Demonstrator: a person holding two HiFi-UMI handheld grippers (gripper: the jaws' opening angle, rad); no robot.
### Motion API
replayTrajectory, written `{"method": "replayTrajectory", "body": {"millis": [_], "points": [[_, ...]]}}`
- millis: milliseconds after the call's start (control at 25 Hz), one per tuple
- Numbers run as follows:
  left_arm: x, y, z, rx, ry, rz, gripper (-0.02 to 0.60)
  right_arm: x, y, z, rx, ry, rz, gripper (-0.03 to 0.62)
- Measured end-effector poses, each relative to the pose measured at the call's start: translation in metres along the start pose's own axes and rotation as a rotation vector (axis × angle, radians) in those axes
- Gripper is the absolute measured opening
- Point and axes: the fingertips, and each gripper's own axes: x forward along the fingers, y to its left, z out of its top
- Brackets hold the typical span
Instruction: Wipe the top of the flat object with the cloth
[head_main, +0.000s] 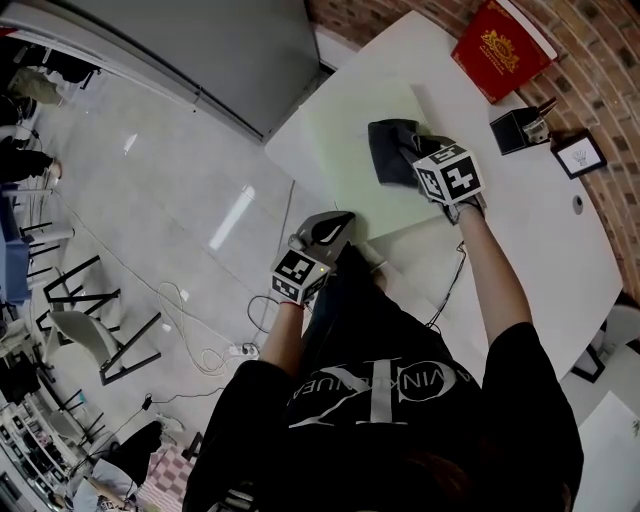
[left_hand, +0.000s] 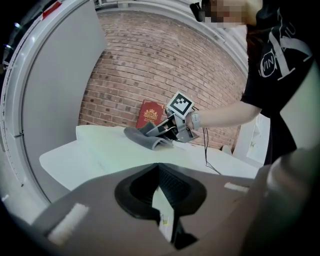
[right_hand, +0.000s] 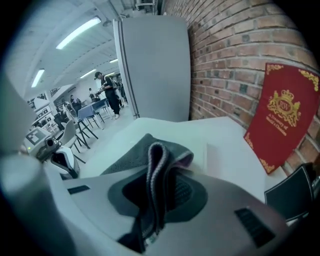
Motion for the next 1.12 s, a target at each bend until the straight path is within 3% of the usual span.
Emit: {"method": "replayTrajectory", "body": {"millis": [440,600,680,800,880,1120], "points": [[-0.001,0.002,0.001,-0.05,-0.021,0.008,0.011,-0.024,-0.043,-0.02,0.042,0.01,-0.113,0.057],[-0.001,0.003,0.004,-0.063,-0.027,0.028,0.012,-0.048,-0.062,-0.013,-0.026,-0.026,-0.294,0.057],[-0.009,0.014,0.013,-0.096,-0.083,0.081,0.012,-0.066,-0.061,0.0,-0.056,-0.089,-0.355,0.057],[-0.031,0.053,0.036,-0.191,-0.217,0.233,0.012,-0.084,-0.039,0.021,-0.026,-0.197,-0.284,0.057],[-0.036,0.08,0.043,-0.188,-0.228,0.293,0.012,-0.09,-0.016,0.033,0.019,-0.247,-0.193,0.057],[-0.006,0.137,0.065,-0.175,-0.19,0.26,0.012,-0.091,0.065,0.055,0.07,-0.292,0.085,0.057]]}}
